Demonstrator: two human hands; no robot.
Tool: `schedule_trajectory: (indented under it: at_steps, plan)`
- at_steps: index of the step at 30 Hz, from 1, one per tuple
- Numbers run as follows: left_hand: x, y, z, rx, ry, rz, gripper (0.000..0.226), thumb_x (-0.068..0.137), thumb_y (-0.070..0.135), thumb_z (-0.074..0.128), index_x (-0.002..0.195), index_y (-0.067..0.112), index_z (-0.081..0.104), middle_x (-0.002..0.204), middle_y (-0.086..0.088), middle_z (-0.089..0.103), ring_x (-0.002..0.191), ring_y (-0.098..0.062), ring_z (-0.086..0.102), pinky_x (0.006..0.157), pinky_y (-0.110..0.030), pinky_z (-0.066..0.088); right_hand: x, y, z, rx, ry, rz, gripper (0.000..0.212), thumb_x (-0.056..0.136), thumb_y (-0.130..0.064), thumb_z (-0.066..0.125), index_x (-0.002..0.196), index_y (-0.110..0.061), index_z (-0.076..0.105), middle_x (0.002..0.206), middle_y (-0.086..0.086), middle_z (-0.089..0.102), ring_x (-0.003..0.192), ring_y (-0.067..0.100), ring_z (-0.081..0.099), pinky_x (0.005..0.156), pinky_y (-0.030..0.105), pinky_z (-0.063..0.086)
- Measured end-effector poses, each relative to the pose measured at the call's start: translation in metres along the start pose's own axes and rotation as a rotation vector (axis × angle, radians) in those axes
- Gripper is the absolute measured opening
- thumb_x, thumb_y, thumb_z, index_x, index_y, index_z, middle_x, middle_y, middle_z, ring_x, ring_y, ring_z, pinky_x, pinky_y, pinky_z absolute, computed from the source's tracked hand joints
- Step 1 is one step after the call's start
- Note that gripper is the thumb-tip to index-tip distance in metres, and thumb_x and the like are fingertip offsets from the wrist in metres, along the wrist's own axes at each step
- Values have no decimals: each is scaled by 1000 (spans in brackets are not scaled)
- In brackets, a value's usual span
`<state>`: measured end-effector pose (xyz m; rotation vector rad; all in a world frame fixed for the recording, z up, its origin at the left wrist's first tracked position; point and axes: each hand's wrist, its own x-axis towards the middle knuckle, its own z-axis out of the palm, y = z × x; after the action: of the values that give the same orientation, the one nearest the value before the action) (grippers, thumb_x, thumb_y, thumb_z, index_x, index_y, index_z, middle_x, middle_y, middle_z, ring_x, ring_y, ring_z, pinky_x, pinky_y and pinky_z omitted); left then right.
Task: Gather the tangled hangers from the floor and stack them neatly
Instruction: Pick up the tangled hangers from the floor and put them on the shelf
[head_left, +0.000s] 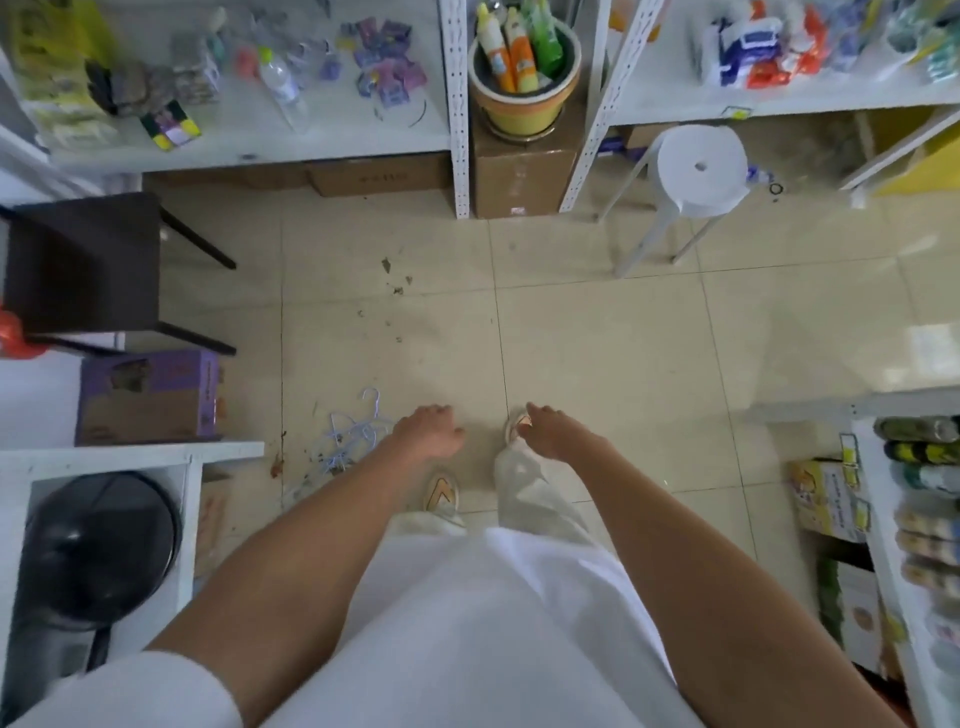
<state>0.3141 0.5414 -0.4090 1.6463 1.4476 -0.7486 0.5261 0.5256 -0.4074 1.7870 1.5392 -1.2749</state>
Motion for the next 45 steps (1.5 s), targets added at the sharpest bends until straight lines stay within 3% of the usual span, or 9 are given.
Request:
schedule_trajectory:
  at_steps: [6, 10, 15, 17, 21, 29, 34, 39, 45]
  plan:
    - [29, 23, -39, -172, 49, -81, 48, 106, 34, 24, 129, 8, 57, 138, -15, 55, 132, -31, 47, 108, -48, 40, 42, 3, -75, -33, -72, -22, 51, 109, -39, 27, 137, -6, 53, 138, 20, 57, 129, 37, 54, 111, 50, 42]
    - [47, 37, -68, -275, 129, -109, 48, 107, 33, 26, 134, 10, 58, 143, -13, 54, 135, -31, 47, 109, -47, 42, 65, -21, -116, -27, -22, -67, 31, 105, -8, 29, 128, -4, 49, 128, 22, 56, 124, 34, 55, 104, 49, 47]
    - [72, 22, -104, -411, 141, -229, 42, 108, 19, 39, 145, 2, 49, 148, -21, 49, 133, -39, 50, 109, -48, 47, 100, -65, -173, 52, -28, -163, 21, 83, -1, 74, 84, -20, 65, 75, 8, 61, 60, 18, 62, 52, 29, 50]
    - [80, 4, -130, -487, 136, -289, 39, 109, 24, 39, 134, 1, 59, 138, -20, 61, 126, -37, 58, 106, -46, 49, 121, -80, -185, -86, -11, -165, 19, 91, 6, 61, 110, 8, 64, 105, 26, 66, 92, 31, 71, 76, 34, 58]
    - [99, -31, -191, -656, 234, -311, 41, 111, 24, 36, 131, -2, 61, 135, -23, 63, 125, -38, 59, 106, -45, 48, 146, -114, -235, -256, -55, -175, 41, 110, -22, 26, 131, 0, 54, 133, 23, 57, 125, 34, 57, 104, 43, 46]
    - [125, -68, -242, -901, 324, -410, 40, 112, 18, 30, 127, 2, 62, 134, -23, 60, 123, -37, 59, 103, -40, 46, 211, -211, -303, -544, -155, -270, 43, 110, -15, 30, 134, 2, 61, 143, 23, 57, 134, 35, 53, 113, 42, 40]
    - [116, -83, -250, -1262, 409, -663, 35, 110, 12, 35, 124, 1, 65, 129, -25, 65, 120, -40, 63, 99, -44, 49, 252, -295, -322, -908, -301, -484, 49, 113, -26, 25, 139, 0, 58, 148, 21, 54, 137, 33, 51, 115, 41, 38]
    - [94, -72, -242, -1593, 483, -1022, 50, 113, 34, 31, 122, 0, 65, 127, -26, 65, 122, -39, 61, 101, -45, 49, 257, -385, -318, -1281, -452, -697, 50, 113, -30, 28, 141, 2, 54, 148, 25, 52, 136, 35, 51, 111, 39, 40]
    - [115, -41, -234, -1881, 482, -1161, 47, 110, 40, 37, 136, 8, 60, 143, -16, 60, 131, -35, 55, 109, -44, 44, 265, -440, -284, -1527, -552, -812, 42, 110, -18, 27, 133, 4, 54, 149, 26, 48, 137, 34, 47, 111, 36, 37]
